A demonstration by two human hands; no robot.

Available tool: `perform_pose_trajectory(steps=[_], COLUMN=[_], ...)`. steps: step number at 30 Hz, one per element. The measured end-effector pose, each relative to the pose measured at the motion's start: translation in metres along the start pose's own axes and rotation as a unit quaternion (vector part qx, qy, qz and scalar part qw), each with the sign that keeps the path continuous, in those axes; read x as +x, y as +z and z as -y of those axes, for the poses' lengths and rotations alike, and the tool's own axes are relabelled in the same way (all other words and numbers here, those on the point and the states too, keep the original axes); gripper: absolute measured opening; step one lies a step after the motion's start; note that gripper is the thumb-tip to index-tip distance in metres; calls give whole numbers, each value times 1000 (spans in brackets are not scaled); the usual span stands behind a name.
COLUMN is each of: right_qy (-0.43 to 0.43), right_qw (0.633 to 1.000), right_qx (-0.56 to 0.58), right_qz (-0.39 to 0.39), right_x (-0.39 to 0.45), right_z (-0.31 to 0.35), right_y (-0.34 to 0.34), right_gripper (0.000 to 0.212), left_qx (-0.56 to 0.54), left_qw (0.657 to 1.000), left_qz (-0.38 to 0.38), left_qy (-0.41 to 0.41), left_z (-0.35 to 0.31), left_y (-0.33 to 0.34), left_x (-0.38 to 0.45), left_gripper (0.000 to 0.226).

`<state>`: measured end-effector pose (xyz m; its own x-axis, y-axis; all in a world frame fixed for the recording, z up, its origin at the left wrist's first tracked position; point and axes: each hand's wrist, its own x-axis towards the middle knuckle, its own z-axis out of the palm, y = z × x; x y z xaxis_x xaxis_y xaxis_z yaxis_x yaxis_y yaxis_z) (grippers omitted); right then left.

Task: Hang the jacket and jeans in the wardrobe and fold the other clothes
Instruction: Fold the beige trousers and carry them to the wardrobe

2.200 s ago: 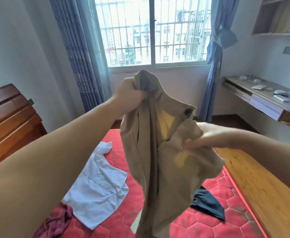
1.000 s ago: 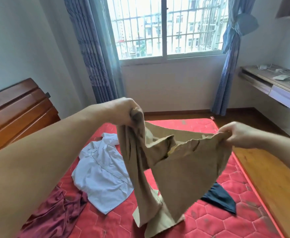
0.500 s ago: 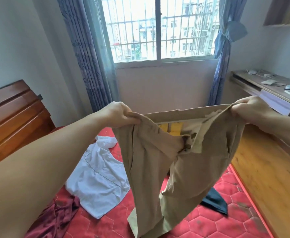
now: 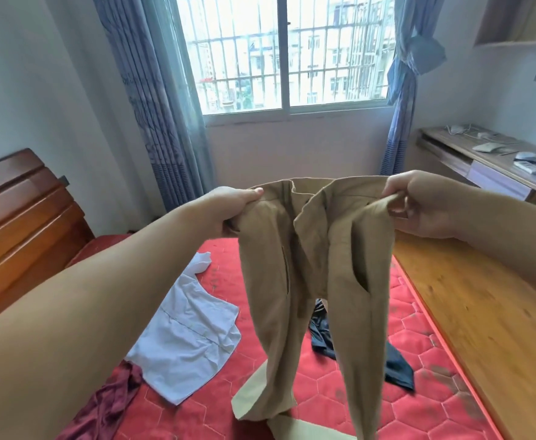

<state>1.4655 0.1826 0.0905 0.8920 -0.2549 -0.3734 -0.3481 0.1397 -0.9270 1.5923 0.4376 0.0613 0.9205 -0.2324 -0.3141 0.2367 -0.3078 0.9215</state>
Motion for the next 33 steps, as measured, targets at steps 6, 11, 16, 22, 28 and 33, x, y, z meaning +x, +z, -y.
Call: perform_pose_trajectory(steps=[6, 11, 16, 22, 28, 33], right_qy=[-163, -279, -261, -442, -563, -558], right_qw=[970, 839, 772, 603, 543, 645], right_qx=[-174, -444, -538, -641, -602, -514], right_qz=[50, 142, 213, 173, 158, 87], right_x=[-29, -53, -59, -62, -69, -58], right_z=[0, 3, 15, 9, 6, 9], right_y=[43, 50, 41, 28, 45, 47], right_gripper=[53, 42, 29, 25, 18, 25], left_qx=[-41, 17, 59, 43, 14, 36], left_qw=[997, 988, 977, 977, 967, 965], left_qz=[-5, 9, 40, 48, 107, 140], left_qy=[69, 154, 202, 204, 230, 220], left_z=[-17, -29, -36, -39, -45, -50], left_y=[29, 39, 37, 35, 43, 49], left_x=[-8, -28, -41, -45, -51, -58], left_gripper=[24, 26, 30, 26, 30, 31])
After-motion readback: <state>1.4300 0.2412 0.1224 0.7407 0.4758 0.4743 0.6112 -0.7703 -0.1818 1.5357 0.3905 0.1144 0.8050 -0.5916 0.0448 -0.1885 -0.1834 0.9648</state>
